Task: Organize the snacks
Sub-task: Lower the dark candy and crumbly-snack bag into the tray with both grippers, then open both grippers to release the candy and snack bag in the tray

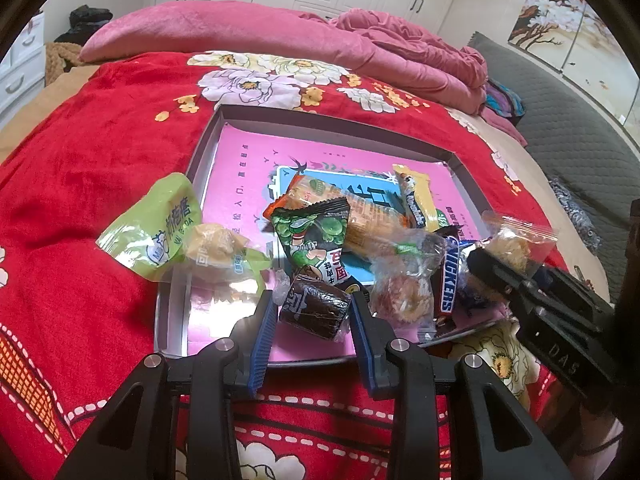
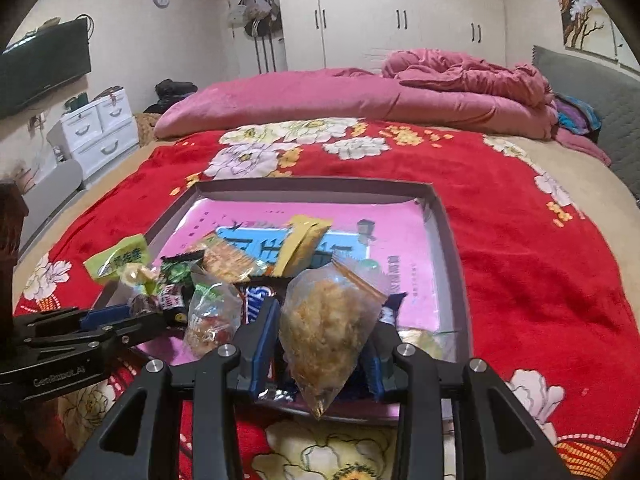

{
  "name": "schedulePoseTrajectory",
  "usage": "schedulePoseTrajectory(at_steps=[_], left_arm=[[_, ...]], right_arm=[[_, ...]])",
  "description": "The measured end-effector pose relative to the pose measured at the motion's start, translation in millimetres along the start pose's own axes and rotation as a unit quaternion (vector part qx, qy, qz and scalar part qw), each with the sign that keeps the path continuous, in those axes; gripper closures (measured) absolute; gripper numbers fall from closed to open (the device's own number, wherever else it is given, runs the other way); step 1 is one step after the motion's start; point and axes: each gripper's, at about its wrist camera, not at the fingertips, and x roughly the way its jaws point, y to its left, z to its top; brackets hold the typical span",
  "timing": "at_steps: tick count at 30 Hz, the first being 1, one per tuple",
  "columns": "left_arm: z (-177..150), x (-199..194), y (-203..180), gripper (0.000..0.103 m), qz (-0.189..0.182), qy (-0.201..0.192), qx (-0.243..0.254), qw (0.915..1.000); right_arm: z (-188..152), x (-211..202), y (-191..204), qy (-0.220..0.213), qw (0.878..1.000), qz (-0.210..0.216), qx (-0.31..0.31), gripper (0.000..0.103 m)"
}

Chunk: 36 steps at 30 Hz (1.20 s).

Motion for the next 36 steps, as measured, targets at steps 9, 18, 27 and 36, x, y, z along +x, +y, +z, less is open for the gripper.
schedulePoseTrajectory(at_steps=[9,18,27,36], left_arm=[[-1,2,-1,0.065,0.007,0.001,0.008,0.9999],[0,3,-4,0.065,0.023,0.002,0.017,0.9996],[0,4,-5,0.065,0.03,0.002,0.024,0.9993],[-1,5,-7,0.063,0.035,0.003,0.03,0.9989]], right_arm=[[-3,4,10,0.01,0.999,0.032,-0.008,0.064],[-6,7,16,0.02,0.998,0.051,-0.015,0.064],[-5,7,16,0.02,0.997,0.074,-0.007,0.064],[-5,7,15,0.019,0.997,0.072,-0.005,0.064]])
